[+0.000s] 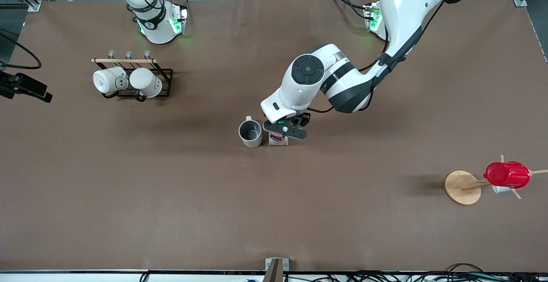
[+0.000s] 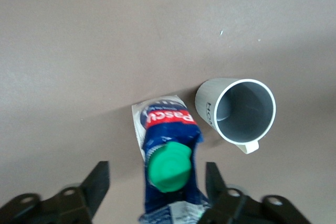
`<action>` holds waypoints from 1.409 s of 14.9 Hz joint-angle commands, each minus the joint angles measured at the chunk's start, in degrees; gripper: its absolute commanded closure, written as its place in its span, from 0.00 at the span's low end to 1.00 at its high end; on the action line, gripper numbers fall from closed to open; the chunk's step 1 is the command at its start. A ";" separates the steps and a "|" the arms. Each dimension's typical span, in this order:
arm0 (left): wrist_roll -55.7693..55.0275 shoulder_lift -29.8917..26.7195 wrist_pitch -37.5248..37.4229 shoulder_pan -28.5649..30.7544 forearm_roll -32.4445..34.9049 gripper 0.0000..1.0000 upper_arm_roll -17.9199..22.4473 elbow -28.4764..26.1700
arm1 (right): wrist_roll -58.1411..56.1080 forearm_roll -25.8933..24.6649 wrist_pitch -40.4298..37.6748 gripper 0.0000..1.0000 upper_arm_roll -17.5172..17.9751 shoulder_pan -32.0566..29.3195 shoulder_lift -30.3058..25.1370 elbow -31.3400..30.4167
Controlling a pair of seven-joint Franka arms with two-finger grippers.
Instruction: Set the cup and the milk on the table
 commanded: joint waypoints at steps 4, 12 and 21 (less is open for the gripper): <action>-0.37 -8.05 -5.50 1.73 0.83 0.00 0.95 0.64 | -0.49 -0.46 -0.08 0.00 0.12 0.96 -1.00 -0.90; 24.54 -26.94 -18.66 1.12 -13.37 0.00 22.20 -1.03 | -0.23 -0.46 0.98 0.00 -0.14 0.52 -0.99 -0.90; 31.62 -39.08 -32.83 3.14 -21.85 0.00 39.46 -2.09 | 0.21 0.24 1.60 0.00 -0.14 0.61 -0.91 -1.16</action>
